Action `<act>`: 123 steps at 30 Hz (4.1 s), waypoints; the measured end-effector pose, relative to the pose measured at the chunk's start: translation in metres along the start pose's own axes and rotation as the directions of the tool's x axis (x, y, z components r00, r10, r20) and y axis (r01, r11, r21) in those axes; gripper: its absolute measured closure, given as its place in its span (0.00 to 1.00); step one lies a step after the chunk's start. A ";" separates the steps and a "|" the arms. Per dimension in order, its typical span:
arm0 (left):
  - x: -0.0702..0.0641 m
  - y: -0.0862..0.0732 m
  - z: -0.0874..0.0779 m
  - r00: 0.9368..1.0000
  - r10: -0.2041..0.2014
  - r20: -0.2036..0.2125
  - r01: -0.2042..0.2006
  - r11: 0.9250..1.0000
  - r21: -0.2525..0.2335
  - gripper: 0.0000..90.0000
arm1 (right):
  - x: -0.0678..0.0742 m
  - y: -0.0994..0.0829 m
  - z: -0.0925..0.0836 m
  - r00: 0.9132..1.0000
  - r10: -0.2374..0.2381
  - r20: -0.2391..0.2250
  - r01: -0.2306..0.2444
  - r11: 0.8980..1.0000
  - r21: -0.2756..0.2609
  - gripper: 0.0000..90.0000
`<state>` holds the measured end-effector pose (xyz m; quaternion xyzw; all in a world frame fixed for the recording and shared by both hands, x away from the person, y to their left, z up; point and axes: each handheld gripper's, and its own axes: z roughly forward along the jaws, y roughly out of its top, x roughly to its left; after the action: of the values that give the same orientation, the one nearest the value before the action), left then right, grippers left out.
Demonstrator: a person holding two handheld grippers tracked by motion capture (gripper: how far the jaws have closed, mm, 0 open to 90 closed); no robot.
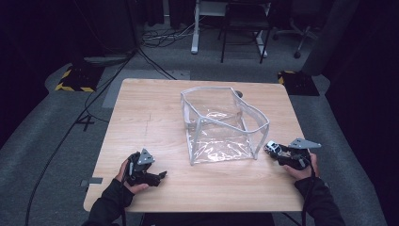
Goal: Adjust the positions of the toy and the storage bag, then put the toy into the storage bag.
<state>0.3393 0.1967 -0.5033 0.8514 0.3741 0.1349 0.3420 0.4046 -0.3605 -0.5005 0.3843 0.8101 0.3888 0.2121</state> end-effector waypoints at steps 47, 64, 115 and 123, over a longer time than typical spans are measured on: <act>-0.001 -0.001 0.000 1.000 -0.013 0.006 0.013 1.000 0.003 0.15 | 0.000 0.041 -0.036 0.999 -0.011 0.042 0.017 0.991 -0.132 0.54; -0.001 -0.001 0.000 1.000 -0.013 0.006 0.013 1.000 0.003 0.15 | -0.002 0.066 -0.048 0.999 -0.015 0.042 0.021 0.987 -0.156 0.54; -0.001 0.000 -0.001 1.000 -0.013 0.007 0.013 1.000 0.008 0.15 | -0.002 0.165 -0.098 0.991 -0.076 0.111 0.103 0.958 -0.268 0.54; -0.001 0.000 -0.001 1.000 -0.015 0.008 0.015 1.000 0.008 0.15 | 0.003 0.179 -0.100 0.991 -0.086 0.107 0.113 0.952 -0.283 0.54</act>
<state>0.3382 0.1968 -0.5031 0.8503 0.3798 0.1276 0.3412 0.4206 -0.3332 -0.2975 0.3259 0.7521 0.4731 0.3229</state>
